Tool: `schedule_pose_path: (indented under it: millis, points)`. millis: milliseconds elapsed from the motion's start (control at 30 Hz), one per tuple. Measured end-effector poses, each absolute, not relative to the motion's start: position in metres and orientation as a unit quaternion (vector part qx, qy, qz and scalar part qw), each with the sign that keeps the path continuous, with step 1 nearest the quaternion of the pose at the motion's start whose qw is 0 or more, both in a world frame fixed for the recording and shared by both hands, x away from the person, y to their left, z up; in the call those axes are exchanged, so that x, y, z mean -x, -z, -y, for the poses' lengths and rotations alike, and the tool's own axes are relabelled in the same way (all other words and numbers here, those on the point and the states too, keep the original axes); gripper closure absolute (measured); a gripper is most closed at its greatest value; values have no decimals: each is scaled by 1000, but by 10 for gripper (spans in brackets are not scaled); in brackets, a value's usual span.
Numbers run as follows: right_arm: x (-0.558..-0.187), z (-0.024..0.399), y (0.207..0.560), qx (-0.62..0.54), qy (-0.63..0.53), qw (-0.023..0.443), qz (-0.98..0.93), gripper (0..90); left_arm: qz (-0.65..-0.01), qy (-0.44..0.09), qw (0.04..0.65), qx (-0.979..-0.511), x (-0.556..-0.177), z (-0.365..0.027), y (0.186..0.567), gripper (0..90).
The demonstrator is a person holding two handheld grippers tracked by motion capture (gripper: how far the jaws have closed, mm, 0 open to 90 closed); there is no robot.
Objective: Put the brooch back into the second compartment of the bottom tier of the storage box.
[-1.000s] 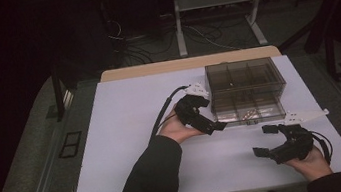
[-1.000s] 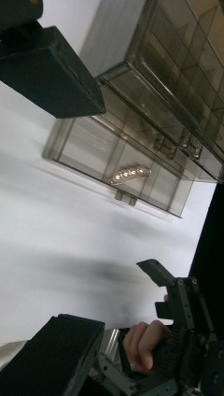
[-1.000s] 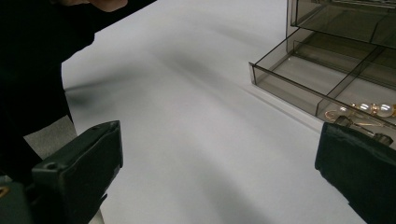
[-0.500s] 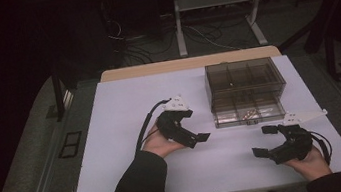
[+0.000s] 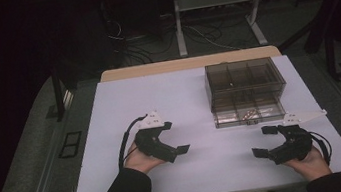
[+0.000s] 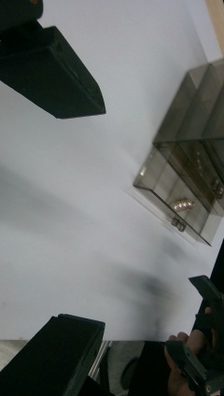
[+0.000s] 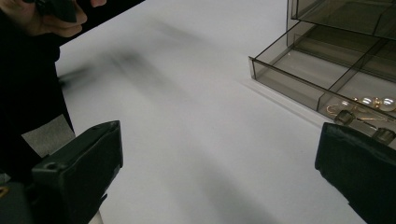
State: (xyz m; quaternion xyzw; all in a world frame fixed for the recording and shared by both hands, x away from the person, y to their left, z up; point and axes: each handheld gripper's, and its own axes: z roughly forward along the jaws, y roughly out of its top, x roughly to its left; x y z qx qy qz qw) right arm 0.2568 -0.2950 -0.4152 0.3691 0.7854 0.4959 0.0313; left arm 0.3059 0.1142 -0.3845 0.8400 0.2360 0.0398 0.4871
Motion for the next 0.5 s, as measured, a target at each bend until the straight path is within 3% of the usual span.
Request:
schedule_pose_path:
  millis: [500]
  points:
    - [-257, 294, 418, -374, -487, 32, -789, 5, -290, -63, 525, -798, -278, -161, 409, 0]
